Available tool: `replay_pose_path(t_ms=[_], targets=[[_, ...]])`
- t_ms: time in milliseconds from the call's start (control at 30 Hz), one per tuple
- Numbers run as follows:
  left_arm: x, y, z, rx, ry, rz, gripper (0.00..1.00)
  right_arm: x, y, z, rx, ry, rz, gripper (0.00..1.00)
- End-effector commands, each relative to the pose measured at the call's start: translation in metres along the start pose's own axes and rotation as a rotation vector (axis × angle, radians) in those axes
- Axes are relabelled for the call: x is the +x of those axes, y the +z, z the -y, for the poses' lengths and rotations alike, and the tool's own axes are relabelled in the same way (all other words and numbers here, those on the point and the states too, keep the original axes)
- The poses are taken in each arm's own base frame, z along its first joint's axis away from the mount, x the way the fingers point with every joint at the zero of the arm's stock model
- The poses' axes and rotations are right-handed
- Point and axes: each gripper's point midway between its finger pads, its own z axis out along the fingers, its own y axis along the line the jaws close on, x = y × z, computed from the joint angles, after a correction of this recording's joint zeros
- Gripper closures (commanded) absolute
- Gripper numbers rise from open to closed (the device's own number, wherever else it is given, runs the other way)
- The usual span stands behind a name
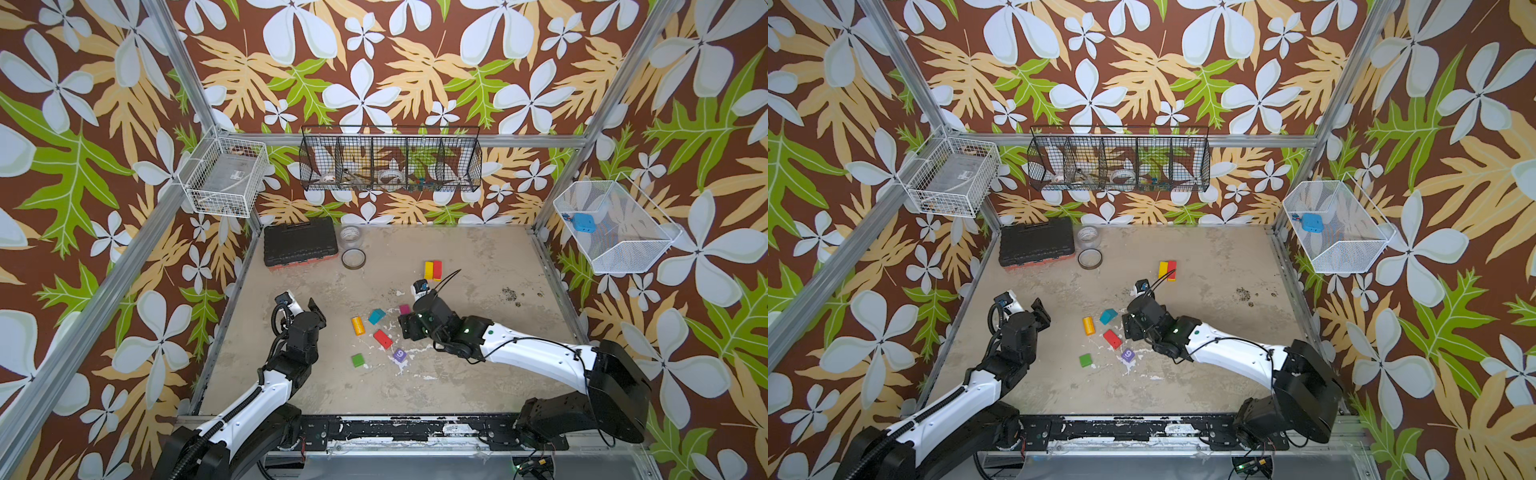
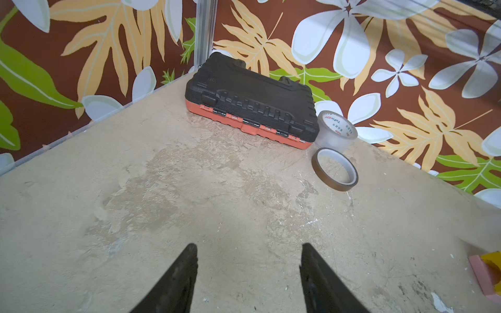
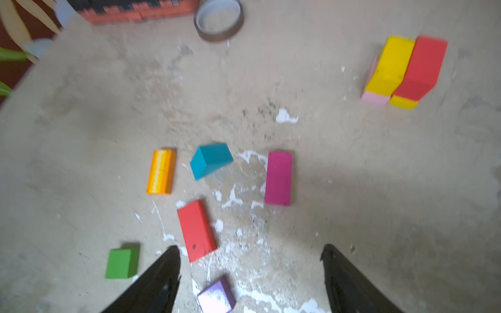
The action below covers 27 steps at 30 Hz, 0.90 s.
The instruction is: Build the wood block tower
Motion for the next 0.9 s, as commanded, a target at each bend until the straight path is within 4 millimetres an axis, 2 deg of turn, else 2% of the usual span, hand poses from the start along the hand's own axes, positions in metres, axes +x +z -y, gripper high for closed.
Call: replay_pose_path(t_ms=[0, 167, 333, 433, 700, 867], targets=[[-0.011, -0.001, 0.004, 0.023, -0.049, 0.048, 0.37, 0.025, 0.009, 0.009, 0.103, -0.016, -0.069, 0.18], [-0.009, 0.002, 0.008, 0.030, -0.039, 0.032, 0.37, 0.051, 0.025, 0.006, 0.101, -0.053, -0.137, 0.19], [-0.007, 0.004, 0.010, 0.033, -0.028, 0.020, 0.37, 0.043, 0.040, 0.019, 0.130, -0.035, -0.116, 0.17], [-0.006, 0.004, 0.011, 0.036, -0.027, 0.016, 0.37, 0.038, 0.058, 0.025, 0.132, -0.009, -0.141, 0.24], [-0.005, 0.006, 0.013, 0.040, -0.024, 0.010, 0.37, 0.041, 0.100, 0.039, 0.213, -0.020, -0.234, 0.31], [-0.004, 0.007, 0.014, 0.041, -0.017, 0.003, 0.37, 0.045, 0.106, 0.063, 0.266, 0.011, -0.263, 0.34]])
